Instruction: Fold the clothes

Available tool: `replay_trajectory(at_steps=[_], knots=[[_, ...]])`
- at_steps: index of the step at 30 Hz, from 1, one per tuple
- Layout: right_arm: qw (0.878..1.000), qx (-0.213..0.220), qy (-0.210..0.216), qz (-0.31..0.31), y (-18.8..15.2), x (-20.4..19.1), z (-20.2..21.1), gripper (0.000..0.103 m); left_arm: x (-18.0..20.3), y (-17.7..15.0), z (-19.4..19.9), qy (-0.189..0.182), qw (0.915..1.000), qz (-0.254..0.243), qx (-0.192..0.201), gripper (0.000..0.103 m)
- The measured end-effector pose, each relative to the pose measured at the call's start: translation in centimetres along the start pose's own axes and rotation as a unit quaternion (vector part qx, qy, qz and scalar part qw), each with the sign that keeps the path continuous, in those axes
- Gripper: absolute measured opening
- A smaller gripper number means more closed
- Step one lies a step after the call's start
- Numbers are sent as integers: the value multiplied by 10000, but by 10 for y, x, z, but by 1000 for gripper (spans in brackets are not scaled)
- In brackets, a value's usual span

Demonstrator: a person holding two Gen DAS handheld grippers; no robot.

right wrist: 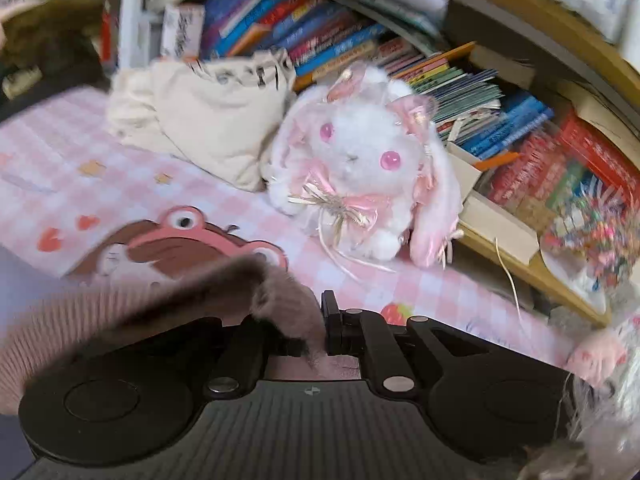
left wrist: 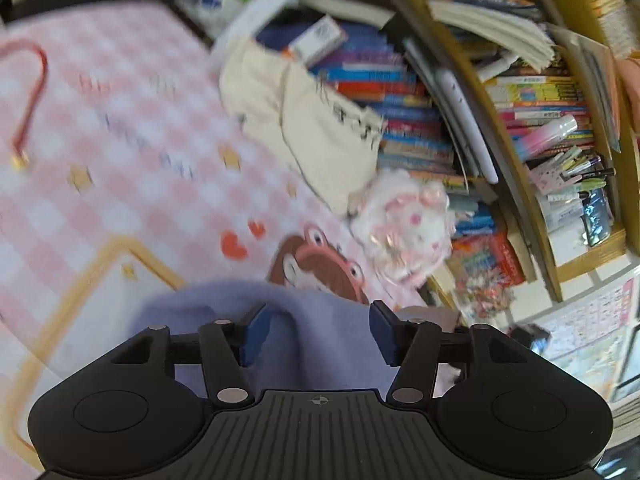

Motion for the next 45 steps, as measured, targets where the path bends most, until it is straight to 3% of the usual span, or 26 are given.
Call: replay_trajectory(at_steps=[1,2,3,4,5,6,12,16,21,27,30,32,36,45], knots=[[10000,-55,-68,33,3,1,-9,10,1,3,5,43,9999,-79,93,56],[9998,-110,-137,66,6,2,-18,19,1,6,11,86,9997,-157,186,56],[9996,-165,-205,99,9,3,-28,40,6,8,12,110,9994,-241,206,56],[9993,-221,-273,132,12,3,-37,53,11,7,12,111,9990,-375,207,57],[9992,-194,-311,154,12,2,-39,65,16,6,13,112,9984,-510,208,59],[9993,-81,-316,163,10,-2,-35,68,21,3,11,100,9976,-651,201,62],[9972,499,-490,-262,-20,-14,11,77,46,-29,-7,60,9894,-1450,-51,64],[9936,830,-378,-661,-52,-21,48,80,56,-61,-22,244,9754,-2164,-350,64],[9934,805,-126,-807,-90,-25,60,80,61,-100,-36,421,9592,-2718,-648,64],[9920,775,177,-981,-135,-31,74,82,58,-127,-52,734,9532,-2812,-831,64],[9908,759,329,-1067,-157,-33,81,101,61,-133,-56,979,9459,-3007,-727,64],[9899,748,430,-1125,-172,-35,86,103,64,-137,-56,1133,9414,-3116,-619,64],[9869,705,642,-1304,-185,-35,88,103,72,-142,-54,1188,9388,-3196,-483,64],[9870,694,645,-1298,-185,-34,87,103,69,-130,-36,1414,9447,-2955,-132,64]])
Point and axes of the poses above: each gripper's, at about its wrist camera, not at the fingertips, and z roughly against the way its jaws point, x to its right, y to its top, the point moved 9 cm from there along -z, roughly the way its jaws point, and after that the axes turned 6 degrees about y, right-handed, at the moved point
